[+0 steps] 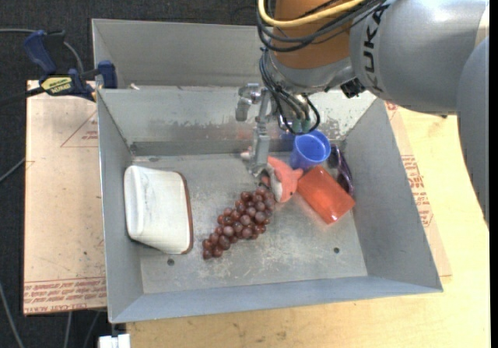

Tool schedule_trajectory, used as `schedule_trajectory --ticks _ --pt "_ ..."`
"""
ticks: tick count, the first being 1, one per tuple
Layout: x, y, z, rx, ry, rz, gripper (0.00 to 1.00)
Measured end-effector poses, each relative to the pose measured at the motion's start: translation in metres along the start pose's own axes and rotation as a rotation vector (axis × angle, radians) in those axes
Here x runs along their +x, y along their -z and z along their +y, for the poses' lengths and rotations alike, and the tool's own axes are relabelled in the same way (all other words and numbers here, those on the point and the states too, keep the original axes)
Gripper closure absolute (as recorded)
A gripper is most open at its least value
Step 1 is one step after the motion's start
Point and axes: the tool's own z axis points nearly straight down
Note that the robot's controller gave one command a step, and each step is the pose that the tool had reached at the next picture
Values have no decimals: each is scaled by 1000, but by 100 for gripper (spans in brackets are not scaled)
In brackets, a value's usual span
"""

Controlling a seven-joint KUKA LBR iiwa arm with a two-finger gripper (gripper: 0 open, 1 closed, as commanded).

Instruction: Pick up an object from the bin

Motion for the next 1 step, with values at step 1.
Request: schedule_trajectory --ticks 1 --pt "1 -12 -9 -2 63 -5 0"
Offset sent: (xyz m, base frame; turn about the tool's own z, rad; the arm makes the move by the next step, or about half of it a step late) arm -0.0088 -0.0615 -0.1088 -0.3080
